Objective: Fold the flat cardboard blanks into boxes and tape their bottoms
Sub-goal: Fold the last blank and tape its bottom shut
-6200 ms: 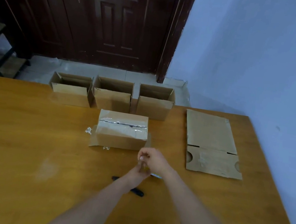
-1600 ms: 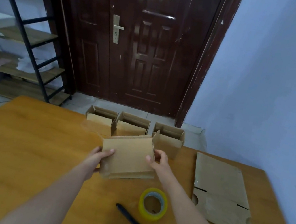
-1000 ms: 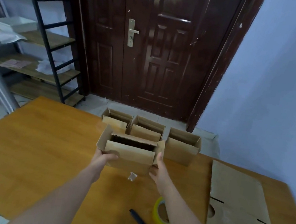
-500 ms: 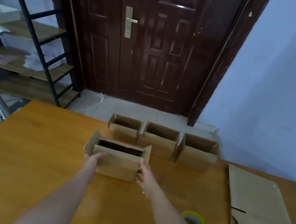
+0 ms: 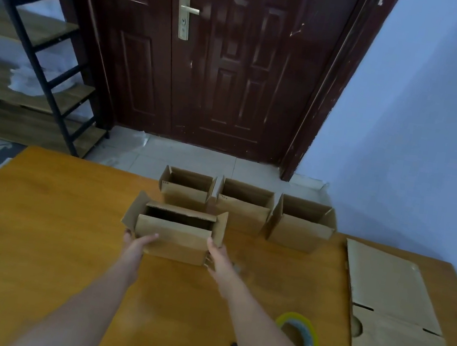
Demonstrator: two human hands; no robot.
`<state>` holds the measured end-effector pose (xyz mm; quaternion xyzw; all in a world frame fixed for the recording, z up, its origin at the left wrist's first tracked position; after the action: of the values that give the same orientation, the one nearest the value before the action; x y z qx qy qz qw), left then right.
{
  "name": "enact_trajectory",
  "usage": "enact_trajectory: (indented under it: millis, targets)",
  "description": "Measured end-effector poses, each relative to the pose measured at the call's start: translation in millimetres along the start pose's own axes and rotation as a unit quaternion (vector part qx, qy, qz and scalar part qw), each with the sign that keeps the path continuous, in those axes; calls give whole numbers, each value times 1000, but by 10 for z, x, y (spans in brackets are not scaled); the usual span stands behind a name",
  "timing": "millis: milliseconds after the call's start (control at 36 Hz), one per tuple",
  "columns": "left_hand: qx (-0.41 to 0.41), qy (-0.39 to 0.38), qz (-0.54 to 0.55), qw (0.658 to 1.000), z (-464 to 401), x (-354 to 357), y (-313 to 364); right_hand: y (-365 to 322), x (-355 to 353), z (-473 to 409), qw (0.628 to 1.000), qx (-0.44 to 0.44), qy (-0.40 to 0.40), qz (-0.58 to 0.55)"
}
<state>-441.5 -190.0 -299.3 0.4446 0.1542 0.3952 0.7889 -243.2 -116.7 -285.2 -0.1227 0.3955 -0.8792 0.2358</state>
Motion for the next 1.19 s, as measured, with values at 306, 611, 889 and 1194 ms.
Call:
enact_trajectory:
  millis: [306,611,889,1194]
  targets:
    - [16,46,-513,857,500,207,-339,-122,-977,347,980,-87,90,154]
    - [195,-119,-679,698,1126,2050,-377,-93,-2380,817,867,-90,190,451]
    - [353,-250,-757,489,1977,3718,-692,250,-3530,1338,813,-1,231,535]
    - [200,-346,-762,509,2271,4287,-1743,969,-4532,1607,856,112,263,432]
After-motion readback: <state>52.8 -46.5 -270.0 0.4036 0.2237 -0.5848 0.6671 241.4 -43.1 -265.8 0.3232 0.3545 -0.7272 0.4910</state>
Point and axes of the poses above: each hand's wrist, its own z-axis away from the middle knuckle, its own x-axis out of the palm, y = z × x, the point moved 9 cm from there along -z, towards the middle knuckle, and after that the axes turned 1 degree about x, right-handed, at the moved point
